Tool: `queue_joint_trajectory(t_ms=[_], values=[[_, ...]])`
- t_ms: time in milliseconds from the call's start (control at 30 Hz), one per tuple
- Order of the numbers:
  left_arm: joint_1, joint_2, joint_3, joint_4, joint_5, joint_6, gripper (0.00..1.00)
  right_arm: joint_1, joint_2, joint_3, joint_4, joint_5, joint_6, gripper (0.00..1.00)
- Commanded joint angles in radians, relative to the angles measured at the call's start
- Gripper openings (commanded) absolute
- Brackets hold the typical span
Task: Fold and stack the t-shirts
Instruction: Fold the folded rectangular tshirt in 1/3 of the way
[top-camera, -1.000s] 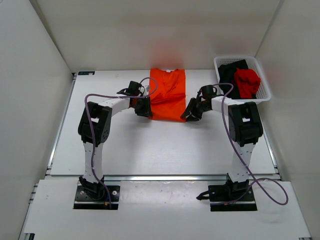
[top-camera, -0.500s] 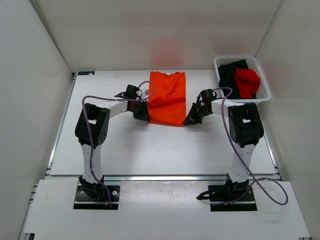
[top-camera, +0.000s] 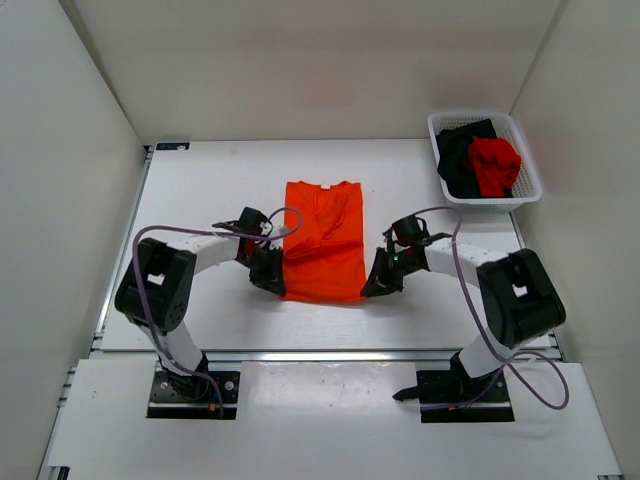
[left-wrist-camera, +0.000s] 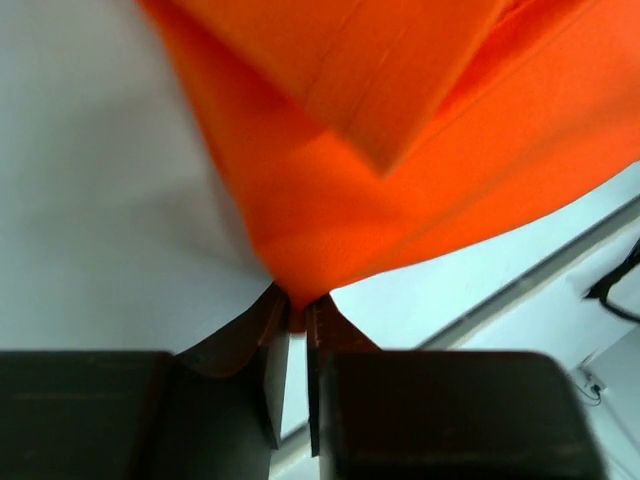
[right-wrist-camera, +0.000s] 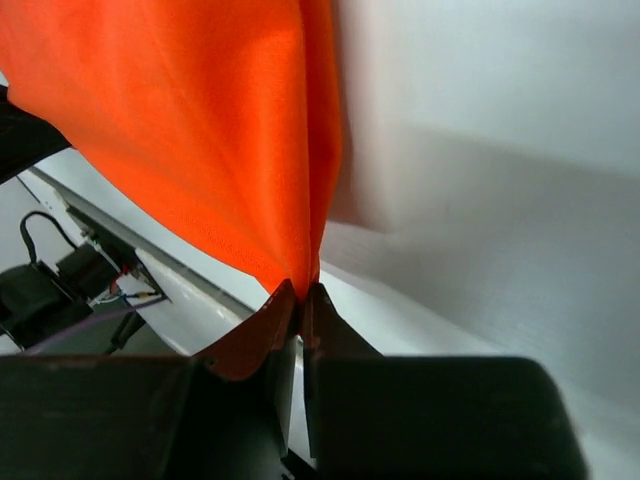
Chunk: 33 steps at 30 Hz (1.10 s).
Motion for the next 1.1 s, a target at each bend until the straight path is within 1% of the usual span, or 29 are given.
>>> queue_joint_trajectory(t_ms=[0, 67, 133, 167, 233, 333, 400, 467, 500, 533, 667, 800, 867, 1067], values=[[-0.002, -0.126, -0.062, -0.075, -0.028, 0.049, 0.23, 0.010, -0.100, -0.074, 0.017, 0.004, 0.041, 0.05], [-0.020, -0.171, -0.079, -0.103, -0.035, 0.080, 0.34, 0.027, -0.135, -0.120, 0.011, -0.004, 0.041, 0.20], [-0.034, -0.214, -0.091, -0.126, -0.052, 0.100, 0.44, 0.029, -0.183, -0.140, -0.003, 0.015, 0.034, 0.25], [-0.037, -0.241, -0.098, -0.140, -0.078, 0.101, 0.49, 0.023, -0.207, -0.144, -0.018, 0.024, 0.027, 0.26], [-0.044, -0.277, -0.088, -0.157, -0.098, 0.112, 0.54, 0.003, -0.263, -0.143, -0.042, 0.067, 0.018, 0.27], [-0.025, -0.335, -0.070, -0.192, -0.132, 0.129, 0.54, -0.022, -0.326, -0.089, -0.082, 0.130, -0.005, 0.24], [-0.004, -0.378, -0.041, -0.207, -0.153, 0.149, 0.54, 0.022, -0.324, -0.033, -0.084, 0.157, -0.022, 0.19], [0.031, -0.401, -0.026, -0.207, -0.188, 0.152, 0.54, 0.074, -0.278, 0.058, -0.078, 0.155, -0.043, 0.10], [0.048, -0.416, -0.024, -0.201, -0.201, 0.150, 0.54, 0.102, -0.233, 0.093, -0.060, 0.147, -0.049, 0.04], [0.074, -0.422, -0.024, -0.198, -0.221, 0.146, 0.54, 0.125, -0.174, 0.115, -0.052, 0.129, -0.046, 0.01], [0.160, -0.438, -0.030, -0.169, -0.248, 0.132, 0.53, 0.199, -0.044, 0.227, -0.003, 0.092, -0.026, 0.00], [0.186, -0.467, -0.036, -0.134, -0.287, 0.104, 0.54, 0.259, 0.070, 0.319, 0.065, 0.099, -0.013, 0.00], [0.194, -0.467, -0.050, -0.121, -0.282, 0.103, 0.54, 0.262, 0.136, 0.359, 0.083, 0.101, -0.014, 0.00], [0.209, -0.465, -0.056, -0.118, -0.308, 0.106, 0.54, 0.269, 0.239, 0.426, 0.134, 0.121, 0.015, 0.00]])
